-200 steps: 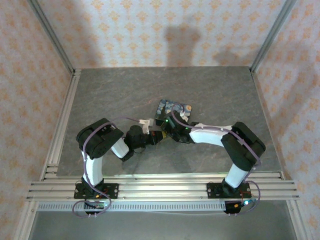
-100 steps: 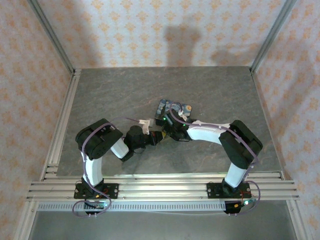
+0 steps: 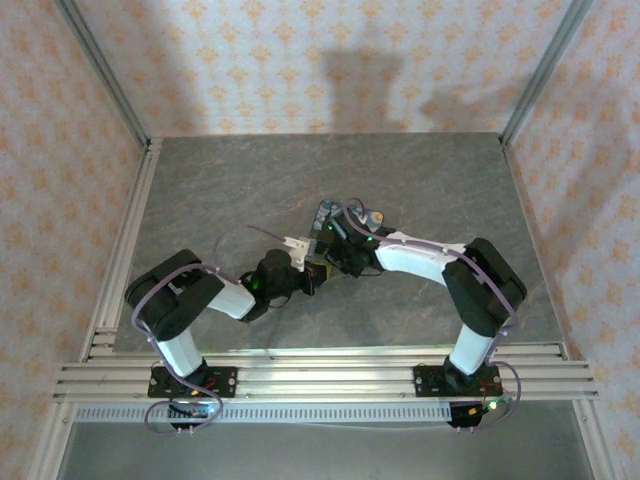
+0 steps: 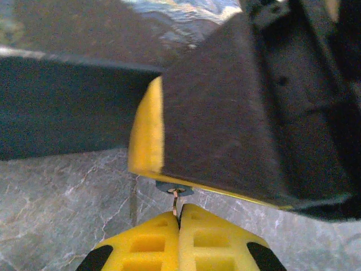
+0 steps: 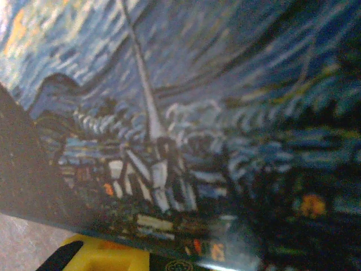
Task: Unlock a padlock with a key
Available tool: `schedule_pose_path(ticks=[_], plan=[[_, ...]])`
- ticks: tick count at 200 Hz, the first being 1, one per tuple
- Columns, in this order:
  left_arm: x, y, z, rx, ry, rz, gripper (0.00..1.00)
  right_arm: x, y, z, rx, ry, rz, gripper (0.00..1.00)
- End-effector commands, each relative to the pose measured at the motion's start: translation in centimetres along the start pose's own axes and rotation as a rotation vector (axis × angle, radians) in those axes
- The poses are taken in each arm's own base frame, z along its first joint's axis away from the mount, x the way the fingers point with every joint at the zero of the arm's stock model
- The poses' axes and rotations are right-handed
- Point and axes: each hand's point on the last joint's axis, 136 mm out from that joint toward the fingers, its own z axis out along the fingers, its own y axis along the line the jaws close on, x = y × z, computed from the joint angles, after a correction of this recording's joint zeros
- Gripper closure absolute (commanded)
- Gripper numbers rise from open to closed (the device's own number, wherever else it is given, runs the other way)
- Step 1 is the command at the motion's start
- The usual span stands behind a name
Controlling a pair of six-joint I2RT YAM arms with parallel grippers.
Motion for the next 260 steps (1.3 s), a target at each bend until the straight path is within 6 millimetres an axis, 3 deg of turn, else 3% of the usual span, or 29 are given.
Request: schedule_pose_path(ticks=[1, 16, 40, 62, 98, 160, 260], plan=[[-1.2, -3.0, -0.1, -0.026, -0.001, 0.313, 1.00, 1.1, 1.8, -1.3, -0.050, 0.118, 0.013, 1.00], [-0.8, -3.8, -0.2, -0.077, 0.027, 0.450, 1.00, 1.1, 1.6, -1.7, -0.038, 0.154, 0.000, 1.00], [0.2, -3.4, -0.3, -0.182, 0.089, 0.631, 1.00, 0.6, 0.9, -2.7, 0.033, 0.161, -0.059, 1.00], [1.2, -2.9, 0.0, -0.198, 0.121, 0.655, 1.00, 0.8, 0.7, -2.7, 0.051, 0.180, -0.077, 1.00], [0.7, -3.7, 0.3, -0.159, 0.105, 0.579, 1.00, 0.8, 0.6, -2.7, 0.044, 0.173, -0.078, 0.90], [-0.6, -2.9, 0.5, -0.138, 0.050, 0.393, 1.00, 0.5, 0.8, -3.2, 0.039, 0.153, -0.086, 0.53], [-1.5, 0.0, 0.7, -0.129, -0.027, 0.083, 1.00, -0.2, 0.6, -5.4, 0.011, 0.087, -0.092, 0.43]])
